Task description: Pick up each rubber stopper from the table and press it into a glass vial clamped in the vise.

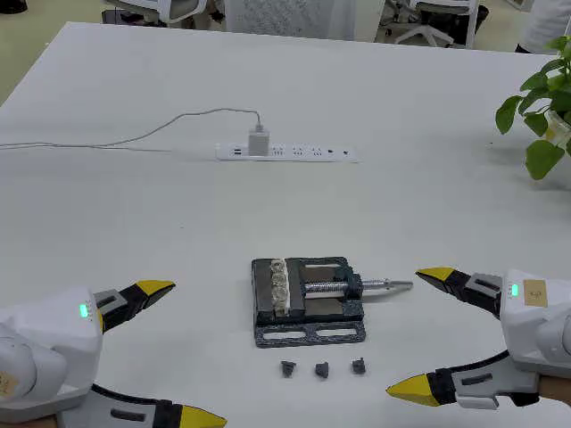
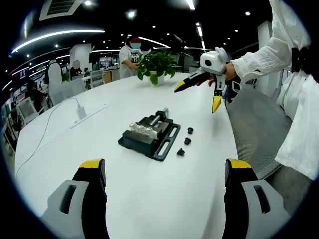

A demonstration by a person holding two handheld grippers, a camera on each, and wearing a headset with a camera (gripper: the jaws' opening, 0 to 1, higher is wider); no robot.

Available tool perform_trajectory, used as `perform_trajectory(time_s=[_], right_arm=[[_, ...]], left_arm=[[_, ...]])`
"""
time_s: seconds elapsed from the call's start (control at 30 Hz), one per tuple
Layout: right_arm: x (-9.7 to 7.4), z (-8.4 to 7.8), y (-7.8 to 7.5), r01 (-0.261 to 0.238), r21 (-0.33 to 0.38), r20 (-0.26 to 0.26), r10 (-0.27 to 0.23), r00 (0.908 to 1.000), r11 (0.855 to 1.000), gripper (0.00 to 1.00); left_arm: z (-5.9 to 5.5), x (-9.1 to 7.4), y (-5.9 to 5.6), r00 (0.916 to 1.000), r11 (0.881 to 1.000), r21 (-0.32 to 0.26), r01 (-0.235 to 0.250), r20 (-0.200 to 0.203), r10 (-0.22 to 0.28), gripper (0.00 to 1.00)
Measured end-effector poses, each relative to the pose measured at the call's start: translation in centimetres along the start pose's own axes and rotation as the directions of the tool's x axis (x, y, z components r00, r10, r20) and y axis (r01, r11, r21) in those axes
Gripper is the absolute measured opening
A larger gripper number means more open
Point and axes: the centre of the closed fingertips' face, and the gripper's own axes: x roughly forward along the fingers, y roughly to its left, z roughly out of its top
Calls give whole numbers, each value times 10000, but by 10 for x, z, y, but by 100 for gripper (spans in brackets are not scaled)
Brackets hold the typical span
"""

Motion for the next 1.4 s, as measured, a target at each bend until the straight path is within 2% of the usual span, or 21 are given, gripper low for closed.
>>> perform_trajectory(time_s=[0.97, 1.27, 1.4], right_arm=[[-1, -3, 3, 42, 171, -53, -41, 10000, 9998, 89], [-3, -3, 7, 42, 555, -87, -37, 10000, 9984, 81], [-3, -3, 11, 19, 803, -110, -10, 9999, 9968, 74]], left_arm=[[0, 1, -2, 10000, 10000, -86, 42, 49, -41, 99], [0, 1, -2, 10000, 9999, -104, 14, 76, -14, 99], [0, 1, -2, 10000, 9999, -144, 9, 71, -8, 99]])
